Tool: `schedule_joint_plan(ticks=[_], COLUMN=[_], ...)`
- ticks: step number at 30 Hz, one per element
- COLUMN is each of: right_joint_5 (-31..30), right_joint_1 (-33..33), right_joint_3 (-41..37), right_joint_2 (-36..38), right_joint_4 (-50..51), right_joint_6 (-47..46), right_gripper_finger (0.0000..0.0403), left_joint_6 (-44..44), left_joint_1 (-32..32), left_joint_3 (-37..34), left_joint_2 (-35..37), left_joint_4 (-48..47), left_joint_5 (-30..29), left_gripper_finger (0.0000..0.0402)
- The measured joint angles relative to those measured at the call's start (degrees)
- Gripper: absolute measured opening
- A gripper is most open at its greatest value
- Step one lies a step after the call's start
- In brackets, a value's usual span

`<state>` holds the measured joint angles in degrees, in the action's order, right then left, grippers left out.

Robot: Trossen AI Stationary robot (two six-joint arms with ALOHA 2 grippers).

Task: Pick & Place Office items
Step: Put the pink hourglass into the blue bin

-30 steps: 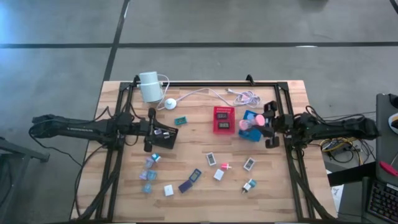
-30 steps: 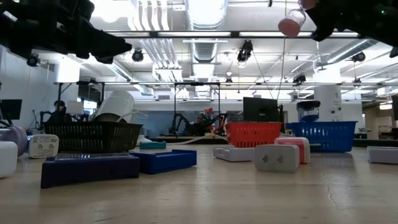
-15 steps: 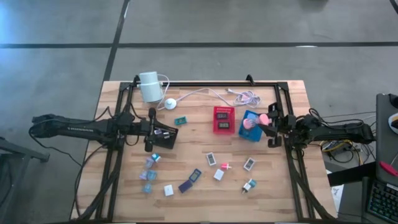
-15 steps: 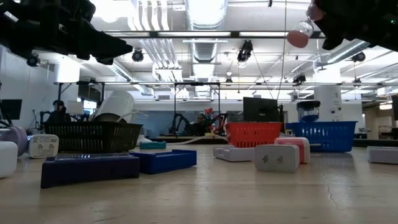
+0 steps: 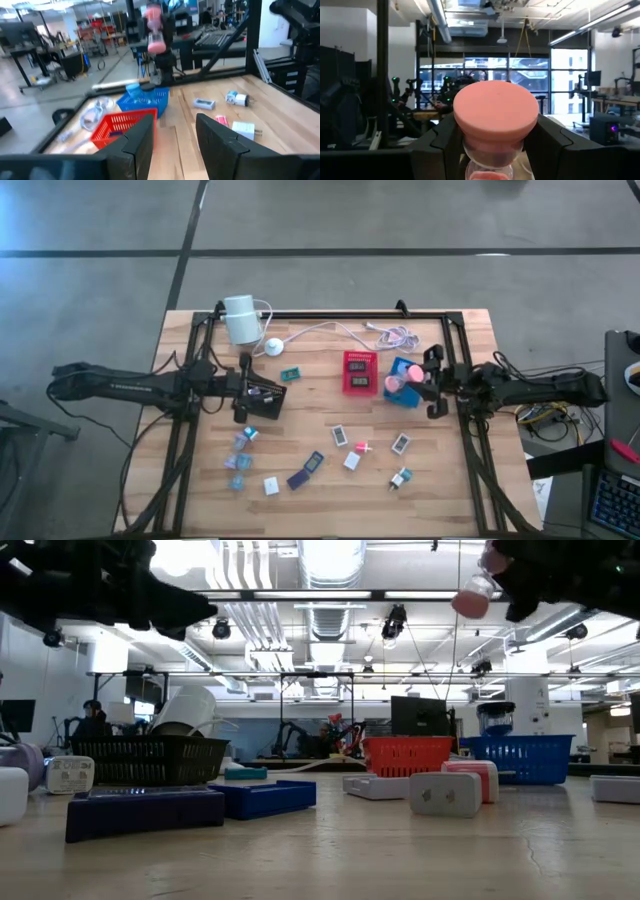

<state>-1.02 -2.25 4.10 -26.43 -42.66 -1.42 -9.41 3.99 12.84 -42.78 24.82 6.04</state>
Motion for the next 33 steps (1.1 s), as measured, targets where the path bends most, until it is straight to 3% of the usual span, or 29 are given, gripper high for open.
schedule_joint_plan(ticks=[5, 10, 19, 26, 33], right_joint_5=[1.6, 4.62, 4.7, 5.91, 6.2], right_joint_1=[0.23, 0.25, 0.21, 0.21, 0.21], right_joint_3=[6.7, 14.15, 26.67, 31.59, 34.66], right_joint_2=[-10.13, -21.87, -39.53, -47.97, -53.02], right_joint_4=[-0.86, -6.87, -4.22, -4.3, -4.46], right_joint_6=[1.47, 3.63, 5.39, 5.95, 6.18], right_gripper_finger=[0.016, 0.016, 0.016, 0.016, 0.016], left_joint_6=[-2.65, -2.6, -2.62, -2.9, -4.63], left_joint_1=[-0.04, -0.08, -0.43, -0.44, -0.46], left_joint_3=[2.01, 10.26, 21.44, 28.04, 32.04], left_joint_2=[-5.81, -14.02, -29.41, -35.16, -38.07], left_joint_4=[1.47, 0.66, -2.78, -2.56, -2.71], left_joint_5=[0.07, 0.5, 0.53, -3.09, -2.55], left_gripper_finger=[0.0154, 0.0173, 0.0291, 0.0365, 0.038])
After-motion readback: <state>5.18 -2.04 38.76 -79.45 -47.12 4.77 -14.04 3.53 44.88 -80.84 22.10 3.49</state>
